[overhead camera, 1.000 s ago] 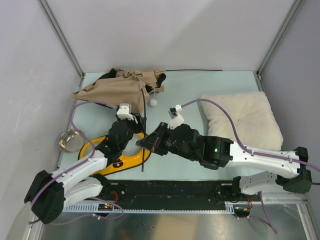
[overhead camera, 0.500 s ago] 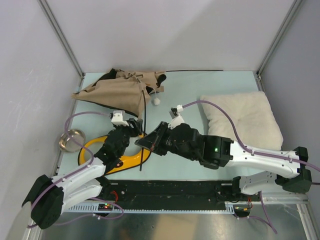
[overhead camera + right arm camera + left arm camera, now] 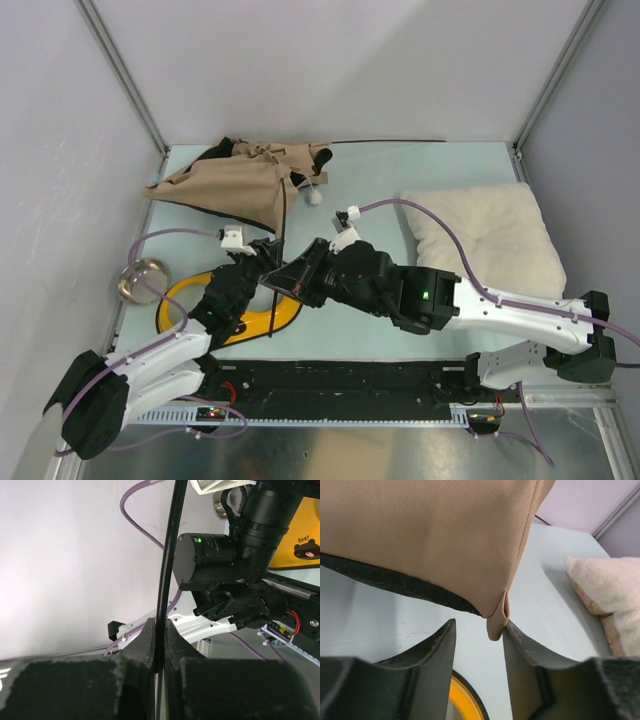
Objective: Set up the pet tent
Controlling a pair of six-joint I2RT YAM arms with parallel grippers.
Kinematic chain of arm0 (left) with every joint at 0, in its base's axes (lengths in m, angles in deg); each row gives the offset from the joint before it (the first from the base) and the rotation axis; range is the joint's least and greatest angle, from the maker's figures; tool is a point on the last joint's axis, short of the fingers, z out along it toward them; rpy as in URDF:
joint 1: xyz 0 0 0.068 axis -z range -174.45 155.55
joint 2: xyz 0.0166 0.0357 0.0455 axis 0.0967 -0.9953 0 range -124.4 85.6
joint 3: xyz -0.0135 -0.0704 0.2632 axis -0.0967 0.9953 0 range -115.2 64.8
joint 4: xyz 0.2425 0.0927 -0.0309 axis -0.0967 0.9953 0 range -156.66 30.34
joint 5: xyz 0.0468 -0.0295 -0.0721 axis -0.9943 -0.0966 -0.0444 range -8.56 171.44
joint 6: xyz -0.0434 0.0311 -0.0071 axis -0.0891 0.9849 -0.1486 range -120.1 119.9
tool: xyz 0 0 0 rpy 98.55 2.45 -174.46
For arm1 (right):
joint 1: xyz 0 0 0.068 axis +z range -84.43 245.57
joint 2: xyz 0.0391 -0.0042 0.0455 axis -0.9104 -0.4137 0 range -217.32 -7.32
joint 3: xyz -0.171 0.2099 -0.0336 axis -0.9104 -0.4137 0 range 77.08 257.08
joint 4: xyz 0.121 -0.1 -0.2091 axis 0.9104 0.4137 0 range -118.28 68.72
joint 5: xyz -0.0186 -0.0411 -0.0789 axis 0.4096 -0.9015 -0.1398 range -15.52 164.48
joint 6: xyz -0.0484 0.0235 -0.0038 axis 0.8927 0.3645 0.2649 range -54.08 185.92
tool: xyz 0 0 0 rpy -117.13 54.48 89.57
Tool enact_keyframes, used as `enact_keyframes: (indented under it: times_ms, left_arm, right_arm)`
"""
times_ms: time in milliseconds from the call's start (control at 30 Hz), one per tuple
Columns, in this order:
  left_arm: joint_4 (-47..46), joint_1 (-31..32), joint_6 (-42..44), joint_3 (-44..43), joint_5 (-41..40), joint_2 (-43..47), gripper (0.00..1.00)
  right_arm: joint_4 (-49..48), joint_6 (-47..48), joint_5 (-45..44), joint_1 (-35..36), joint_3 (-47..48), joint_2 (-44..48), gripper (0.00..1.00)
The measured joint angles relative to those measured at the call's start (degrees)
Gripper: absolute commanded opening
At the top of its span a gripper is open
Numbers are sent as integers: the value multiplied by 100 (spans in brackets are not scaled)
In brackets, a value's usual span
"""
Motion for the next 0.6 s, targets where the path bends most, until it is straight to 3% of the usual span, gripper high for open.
enact_keyframes:
  times_ms: [133, 600]
  left_arm:
    - [-149, 4, 0, -2, 0, -129, 36]
    - [-402, 11, 20, -2, -11, -511, 38]
  right_arm:
    - [-2, -31, 7, 0, 39, -24, 0]
    - [-4, -111, 144, -37, 79, -87, 0]
